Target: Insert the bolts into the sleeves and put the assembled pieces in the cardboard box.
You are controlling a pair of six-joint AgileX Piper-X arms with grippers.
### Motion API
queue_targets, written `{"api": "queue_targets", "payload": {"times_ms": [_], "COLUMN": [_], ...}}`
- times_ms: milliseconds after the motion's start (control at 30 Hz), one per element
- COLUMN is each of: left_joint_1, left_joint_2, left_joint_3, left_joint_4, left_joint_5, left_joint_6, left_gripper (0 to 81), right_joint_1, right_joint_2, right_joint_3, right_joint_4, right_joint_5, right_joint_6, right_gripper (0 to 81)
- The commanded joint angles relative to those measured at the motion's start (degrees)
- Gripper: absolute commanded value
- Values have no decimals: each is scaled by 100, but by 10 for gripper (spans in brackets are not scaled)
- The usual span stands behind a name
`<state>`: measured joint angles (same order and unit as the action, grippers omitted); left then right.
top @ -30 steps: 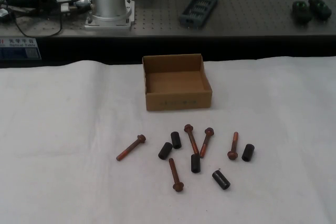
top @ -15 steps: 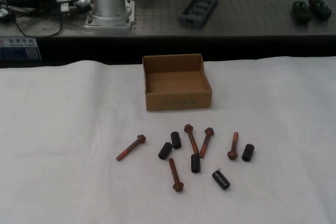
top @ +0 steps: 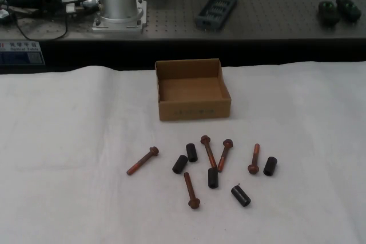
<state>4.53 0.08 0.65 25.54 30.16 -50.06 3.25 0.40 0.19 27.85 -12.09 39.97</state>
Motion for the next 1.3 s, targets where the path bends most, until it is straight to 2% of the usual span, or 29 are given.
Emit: {"api": "queue_targets", "payload": {"times_ms": [0,200,333,533,700,867,967,1133,1267], "left_joint_1": [14,14,14,14,14,14,14,14,14], "left_joint_2": [-8,-8,-8,-8,-8,-8,-8,-8,-8], "left_joint_3": [-65,-65,-65,-65,-65,-65,-65,-65,-65], "left_joint_4": [-66,-66,-66,-66,-66,-66,-78,-78,-78], "left_joint_5": [5,-303,-302,-302,-302,-302,-303,-303,-303], "left_joint_6": [-24,122,122,122,122,122,122,122,122], "left_gripper": [7,7,7,7,7,7,7,7,7], "right_joint_1": [-45,-45,144,1001,1907,2412,2499,2496,2496], "right_joint_2": [-40,1376,2704,4903,6647,8024,8698,9609,9991], "right_joint_3": [-79,-528,-1074,-2200,-3255,-4108,-4600,-5342,-5717], "right_joint_4": [-128,-437,-1207,-1315,-1096,-1016,-925,137,581], "right_joint_5": [-97,-705,-650,-431,196,505,516,788,770], "right_joint_6": [75,75,-30,-299,-316,-385,-385,-385,-760], "right_gripper": [29,29,29,29,29,29,29,29,28]}}
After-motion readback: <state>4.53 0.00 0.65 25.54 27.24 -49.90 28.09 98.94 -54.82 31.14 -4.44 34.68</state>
